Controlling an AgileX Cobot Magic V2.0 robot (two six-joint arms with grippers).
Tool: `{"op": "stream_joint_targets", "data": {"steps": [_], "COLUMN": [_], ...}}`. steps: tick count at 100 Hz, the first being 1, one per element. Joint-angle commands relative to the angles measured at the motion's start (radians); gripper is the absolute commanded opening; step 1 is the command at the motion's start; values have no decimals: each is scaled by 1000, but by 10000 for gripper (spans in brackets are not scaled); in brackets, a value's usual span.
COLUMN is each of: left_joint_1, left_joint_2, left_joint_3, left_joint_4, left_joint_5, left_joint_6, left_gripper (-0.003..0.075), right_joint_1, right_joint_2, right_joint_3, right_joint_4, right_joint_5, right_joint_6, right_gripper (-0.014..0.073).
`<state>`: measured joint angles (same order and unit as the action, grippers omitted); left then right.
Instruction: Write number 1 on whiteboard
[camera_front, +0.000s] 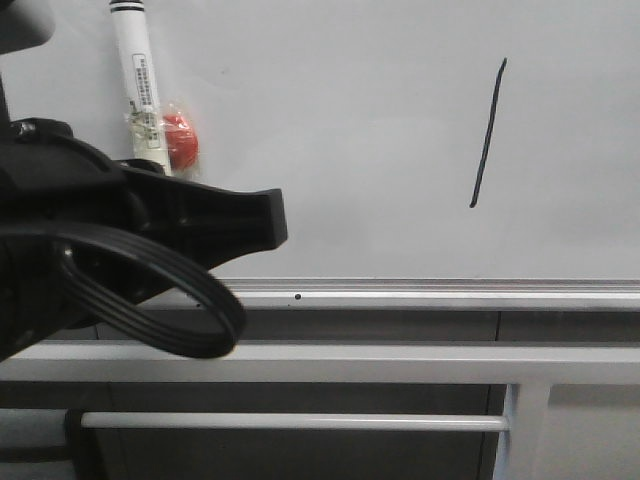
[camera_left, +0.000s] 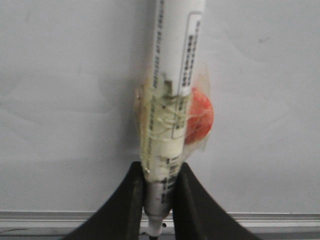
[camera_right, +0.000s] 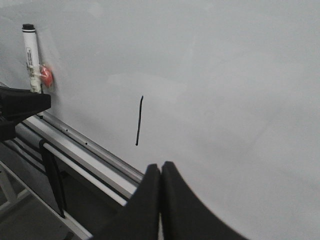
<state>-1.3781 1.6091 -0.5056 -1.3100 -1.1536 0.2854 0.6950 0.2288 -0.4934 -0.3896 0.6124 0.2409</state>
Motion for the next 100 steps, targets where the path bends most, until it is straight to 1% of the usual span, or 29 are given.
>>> {"op": "stream_joint_targets", "data": {"steps": [1, 42, 86, 93, 100], "left_joint_1": [7, 7, 7, 7, 7], "left_joint_2": [-23, -11, -6, -6, -6], "left_joint_3": [-22, -22, -22, -22, -22], "left_joint_4": [74, 93, 81, 104, 131], "left_joint_5": [-125, -153, -177, -177, -182], "left_joint_6": [-12, -12, -12, -12, -12], "left_gripper": [-20, -20, -20, -8, 41], "right_joint_1": [-5, -5, -5, -5, -5], "right_joint_2": [11, 11, 11, 11, 11], "right_joint_3": [-26, -26, -26, -26, -26], "right_joint_4": [-20, -20, -20, -20, -20], "right_joint_5": [-69, -69, -69, -69, -69], "right_joint_6": [-3, -3, -3, -3, -3], "right_gripper": [-43, -43, -43, -43, -43]}}
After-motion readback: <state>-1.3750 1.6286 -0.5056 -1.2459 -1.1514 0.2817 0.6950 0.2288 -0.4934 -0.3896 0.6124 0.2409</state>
